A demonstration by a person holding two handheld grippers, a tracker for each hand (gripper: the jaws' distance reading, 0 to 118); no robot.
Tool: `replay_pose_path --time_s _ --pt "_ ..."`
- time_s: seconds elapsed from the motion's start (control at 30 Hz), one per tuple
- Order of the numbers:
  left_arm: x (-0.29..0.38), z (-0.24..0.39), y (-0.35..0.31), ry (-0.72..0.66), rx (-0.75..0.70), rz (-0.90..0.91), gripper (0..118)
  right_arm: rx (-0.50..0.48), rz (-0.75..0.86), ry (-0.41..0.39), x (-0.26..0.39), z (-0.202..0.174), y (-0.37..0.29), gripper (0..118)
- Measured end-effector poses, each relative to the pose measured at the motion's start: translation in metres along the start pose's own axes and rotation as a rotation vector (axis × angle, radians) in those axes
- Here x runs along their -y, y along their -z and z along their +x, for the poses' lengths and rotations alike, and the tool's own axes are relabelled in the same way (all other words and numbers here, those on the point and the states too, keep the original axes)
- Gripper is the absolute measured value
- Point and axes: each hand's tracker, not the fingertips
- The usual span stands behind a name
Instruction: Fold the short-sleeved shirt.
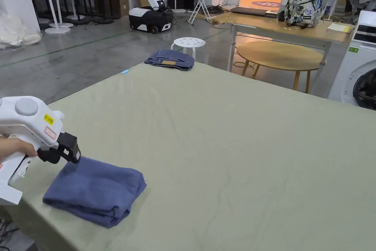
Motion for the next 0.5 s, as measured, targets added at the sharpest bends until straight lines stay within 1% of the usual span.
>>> replay_pose_path --time_s 0.07,0.1,0.13,0.17,0.2,0.27,0.3,0.33,0.4,0.43,0.5 --pt "-0.004 -0.002 0.003 0.017 -0.058 0.046 52 0.002 0.003 0.003 0.001 0.001 -0.002 0" --pt "-0.002 -0.001 0.005 0.032 -0.026 0.037 52 -0.001 0.002 0.005 0.001 0.001 -0.002 0" --pt "0.001 -0.001 0.007 0.039 -0.022 0.044 52 -0.002 0.002 0.008 0.002 0.001 -0.002 0" --pt "0.004 0.004 0.014 0.050 0.062 0.015 52 -0.003 0.003 0.011 0.003 0.002 -0.001 0" --pt "0.023 0.030 0.011 0.055 0.083 0.000 49 -0.002 0.003 0.014 0.003 0.002 -0.001 0" --pt "0.037 0.047 0.021 0.065 0.108 0.006 27 -0.002 0.005 0.027 0.004 0.003 -0.002 0" --pt "0.045 0.058 0.023 0.079 0.105 0.031 20 -0.003 0.006 0.036 0.002 0.003 -0.003 0" --pt "0.054 0.074 0.021 0.087 0.113 0.058 15 -0.003 0.006 0.042 0.002 0.004 -0.004 0" --pt "0.067 0.094 0.021 0.088 0.183 0.118 9 -0.002 0.013 0.046 0.001 0.006 -0.006 0" --pt "0.072 0.106 0.020 0.086 0.217 0.142 1 0.002 0.017 0.048 0.002 0.009 -0.005 0" --pt "0.085 0.132 0.016 0.084 0.272 0.228 0 0.008 0.030 0.055 0.001 0.014 -0.008 0"
